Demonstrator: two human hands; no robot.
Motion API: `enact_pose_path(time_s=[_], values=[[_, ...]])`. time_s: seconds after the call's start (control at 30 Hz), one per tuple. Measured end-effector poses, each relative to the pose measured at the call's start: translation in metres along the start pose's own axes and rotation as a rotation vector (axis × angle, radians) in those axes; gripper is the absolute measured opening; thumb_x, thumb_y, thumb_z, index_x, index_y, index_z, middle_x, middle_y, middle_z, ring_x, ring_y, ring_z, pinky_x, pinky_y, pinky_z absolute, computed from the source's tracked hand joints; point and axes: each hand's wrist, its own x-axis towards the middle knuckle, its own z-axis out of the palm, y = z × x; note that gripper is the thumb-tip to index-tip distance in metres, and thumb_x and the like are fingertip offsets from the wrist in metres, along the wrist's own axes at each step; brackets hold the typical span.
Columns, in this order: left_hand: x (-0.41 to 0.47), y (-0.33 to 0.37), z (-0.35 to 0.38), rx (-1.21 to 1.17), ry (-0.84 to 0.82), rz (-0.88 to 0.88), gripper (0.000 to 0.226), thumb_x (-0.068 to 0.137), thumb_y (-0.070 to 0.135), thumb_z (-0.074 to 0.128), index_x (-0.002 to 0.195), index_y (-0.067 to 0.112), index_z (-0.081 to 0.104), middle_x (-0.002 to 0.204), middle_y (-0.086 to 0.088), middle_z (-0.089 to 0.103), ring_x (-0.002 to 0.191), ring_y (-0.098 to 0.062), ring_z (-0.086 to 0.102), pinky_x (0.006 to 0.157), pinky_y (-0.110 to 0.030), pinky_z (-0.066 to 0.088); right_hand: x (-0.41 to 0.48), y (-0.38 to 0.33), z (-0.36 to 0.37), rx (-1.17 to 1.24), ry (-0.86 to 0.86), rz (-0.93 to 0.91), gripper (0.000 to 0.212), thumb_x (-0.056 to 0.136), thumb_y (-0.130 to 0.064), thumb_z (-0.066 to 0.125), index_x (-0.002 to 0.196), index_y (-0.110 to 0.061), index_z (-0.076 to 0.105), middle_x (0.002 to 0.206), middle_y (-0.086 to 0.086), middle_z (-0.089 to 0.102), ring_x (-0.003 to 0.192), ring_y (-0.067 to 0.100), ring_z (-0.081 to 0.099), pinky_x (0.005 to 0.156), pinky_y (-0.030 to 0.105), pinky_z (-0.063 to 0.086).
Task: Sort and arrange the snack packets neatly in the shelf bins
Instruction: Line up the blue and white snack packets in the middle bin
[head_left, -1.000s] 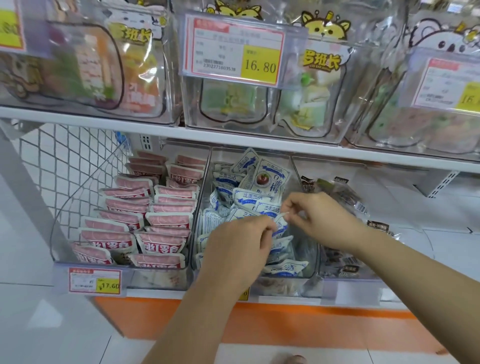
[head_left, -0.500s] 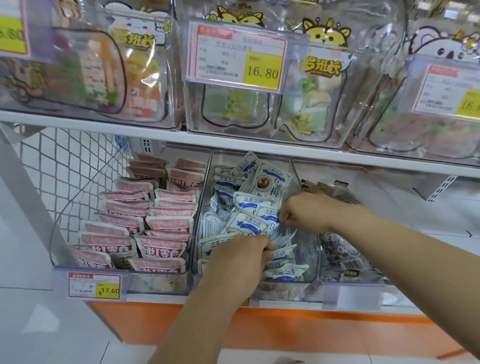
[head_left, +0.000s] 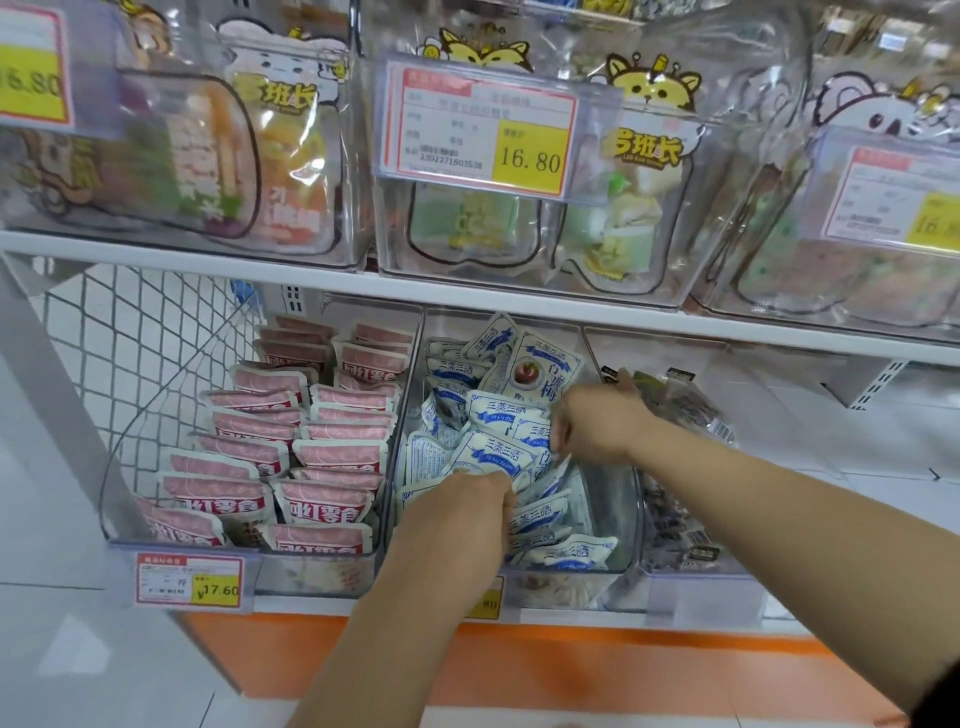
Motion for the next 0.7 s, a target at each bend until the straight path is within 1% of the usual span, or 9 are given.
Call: enact_pose_path(time_s=[0.07,0.1,0.17,0.2,0.33,0.4,0.53,0.6,0.7], values=[[-0.001,-0.001,0.0,0.002,0.029,0.001,0.014,0.095,0.02,0.044,0.102,0.027,0.053,0.094,0.006,0.061,0.081,-0.015,0.06,0.073,-0.031,0.05,-0.015,0.007,-0.006,0.224,0.11,-0.037,0.013,0.083,-0.015,0.063,0.082,-0.027,0.068,0.096,-0.012,0.069,0.088,0.005,0.061,0.092,0.029,0.047],[-0.001,-0.001,0.0,0.007,0.035,0.004,0.015,0.096,0.021,0.043,0.104,0.027,0.053,0.096,0.005,0.061,0.082,-0.015,0.06,0.074,-0.032,0.05,-0.025,0.01,-0.008,0.262,0.216,-0.039,0.016,0.083,-0.014,0.062,0.082,-0.029,0.068,0.093,-0.012,0.069,0.079,0.003,0.06,0.081,0.025,0.05],[0.0,-0.002,0.001,0.025,0.039,0.017,0.016,0.096,0.021,0.041,0.106,0.026,0.052,0.096,0.004,0.062,0.083,-0.016,0.06,0.074,-0.032,0.05,-0.047,0.018,-0.007,0.361,0.458,-0.013,0.018,0.085,-0.011,0.06,0.087,-0.026,0.07,0.083,-0.012,0.068,0.062,-0.001,0.055,0.061,0.019,0.046],[0.0,-0.002,0.002,0.031,0.038,0.025,0.016,0.096,0.02,0.041,0.106,0.026,0.052,0.096,0.004,0.063,0.083,-0.016,0.059,0.073,-0.033,0.05,-0.059,0.022,-0.006,0.451,0.571,-0.005,0.018,0.085,-0.01,0.06,0.088,-0.024,0.071,0.08,-0.011,0.068,0.06,-0.001,0.055,0.057,0.018,0.043],[0.004,0.001,0.007,0.033,0.024,0.036,0.016,0.095,0.018,0.041,0.107,0.026,0.047,0.089,0.006,0.059,0.078,-0.015,0.056,0.065,-0.031,0.043,-0.091,0.027,0.016,0.806,0.913,0.023,0.022,0.087,-0.009,0.062,0.09,-0.031,0.065,0.085,-0.01,0.065,0.063,0.013,0.062,0.062,0.023,0.047],[0.005,0.004,0.008,0.036,0.031,0.042,0.014,0.096,0.019,0.039,0.108,0.025,0.046,0.085,0.008,0.055,0.075,-0.015,0.054,0.062,-0.03,0.039,-0.097,0.022,0.026,0.916,1.047,0.036,0.022,0.089,-0.007,0.058,0.091,-0.028,0.064,0.089,-0.004,0.065,0.058,0.016,0.062,0.058,0.016,0.047],[0.005,0.011,0.008,0.014,0.029,0.059,0.016,0.099,0.036,0.032,0.104,0.025,0.043,0.082,0.007,0.059,0.072,-0.014,0.056,0.061,-0.031,0.044,-0.098,0.01,0.031,1.078,1.25,0.071,0.021,0.091,-0.007,0.055,0.092,-0.026,0.063,0.086,0.008,0.065,0.058,0.01,0.064,0.053,0.007,0.041],[0.005,0.017,0.006,-0.001,0.035,0.059,0.021,0.099,0.043,0.031,0.106,0.027,0.042,0.082,0.008,0.06,0.072,-0.012,0.057,0.063,-0.032,0.046,-0.095,0.005,0.034,1.112,1.291,0.023,0.023,0.09,-0.008,0.057,0.092,-0.031,0.063,0.084,-0.001,0.065,0.064,0.006,0.065,0.06,0.011,0.046],[0.009,0.024,-0.005,-0.158,0.154,-0.027,0.033,0.098,0.045,0.027,0.115,0.029,0.05,0.08,0.013,0.057,0.075,-0.013,0.056,0.07,-0.032,0.046,-0.091,0.003,0.048,1.085,1.168,-0.067,0.02,0.085,-0.015,0.061,0.091,-0.034,0.065,0.086,-0.018,0.064,0.079,0.005,0.065,0.072,0.02,0.051]])
